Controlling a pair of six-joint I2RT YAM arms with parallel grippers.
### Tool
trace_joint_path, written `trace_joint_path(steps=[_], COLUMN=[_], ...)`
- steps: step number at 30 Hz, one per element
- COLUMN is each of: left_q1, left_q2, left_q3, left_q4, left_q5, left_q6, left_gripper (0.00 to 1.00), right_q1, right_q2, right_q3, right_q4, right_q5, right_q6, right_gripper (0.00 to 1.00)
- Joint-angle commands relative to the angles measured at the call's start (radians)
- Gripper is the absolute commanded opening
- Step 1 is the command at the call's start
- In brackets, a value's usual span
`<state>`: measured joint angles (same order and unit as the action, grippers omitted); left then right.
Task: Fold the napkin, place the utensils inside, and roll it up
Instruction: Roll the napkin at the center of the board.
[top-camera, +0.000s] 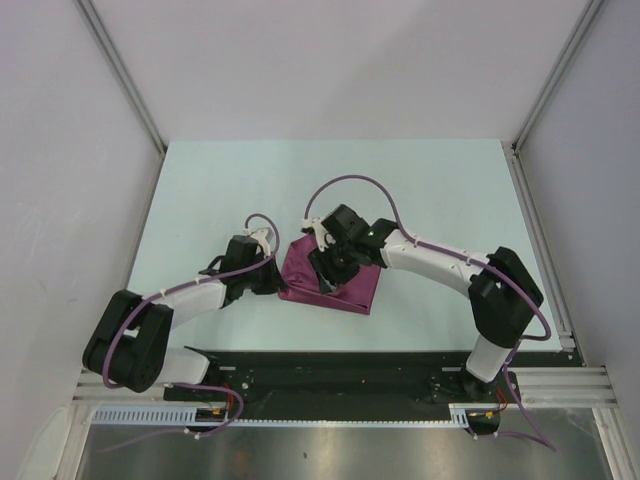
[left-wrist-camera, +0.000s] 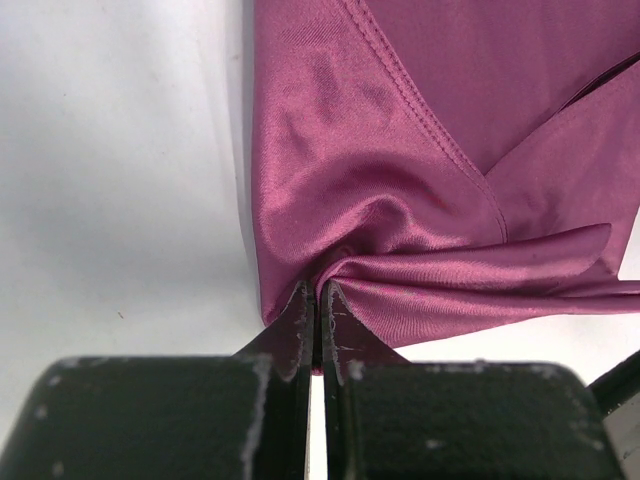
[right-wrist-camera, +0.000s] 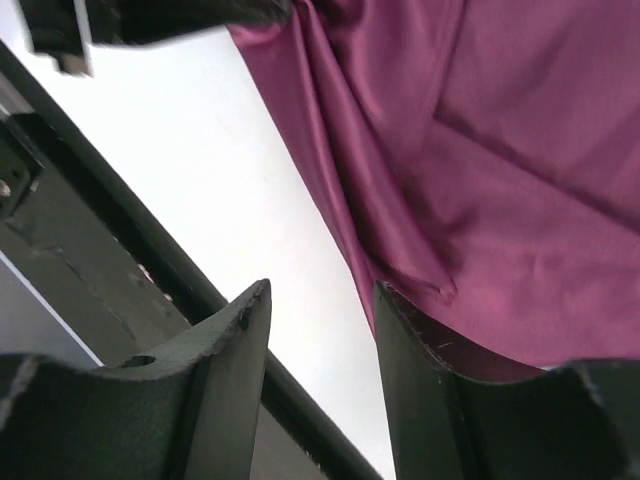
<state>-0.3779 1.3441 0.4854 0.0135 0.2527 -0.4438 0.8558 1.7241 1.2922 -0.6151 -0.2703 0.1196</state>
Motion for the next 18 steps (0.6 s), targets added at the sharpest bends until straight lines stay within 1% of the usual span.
trace_joint_path(steps=[1, 4, 5, 6, 11, 14, 18], left_q1=[0.01, 0.01, 0.01, 0.01, 0.01, 0.01, 0.01], left_q2=[0.015, 0.018, 0.02, 0.02, 0.02, 0.021, 0.018], left_q3=[0.033, 0.032, 0.032, 0.032, 0.033, 0.033, 0.033], left_q4=[0.0, -0.001, -0.001, -0.004, -0.004, -0.004, -0.003], left_q5=[0.008, 0.008, 0.007, 0.003, 0.003, 0.007, 0.005], left_q6=[0.014, 0.013, 0.013, 0.013, 0.011, 0.011, 0.011], left_gripper=[0.0, 0.0, 0.0, 0.0, 0.0, 0.0, 0.0], right_q1=[0.006, 0.009, 0.011, 0.02, 0.035, 0.042, 0.045], right_q2=[0.015, 0.061, 0.072, 0.09, 0.144, 0.164, 0.183], right_q3=[0.021, 0.024, 0.025, 0.027, 0.053, 0.055, 0.05], right_q4=[0.08, 0.146, 0.161, 0.187, 0.209, 0.213, 0.218], right_q5=[-0.03, -0.079, -0.086, -0.104, -0.139, -0.15, -0.136], right_q6=[0.005, 0.025, 0.031, 0.034, 0.051, 0.054, 0.052], right_gripper=[0.49, 0.43, 0.39, 0.37, 0.27, 0.24, 0.23])
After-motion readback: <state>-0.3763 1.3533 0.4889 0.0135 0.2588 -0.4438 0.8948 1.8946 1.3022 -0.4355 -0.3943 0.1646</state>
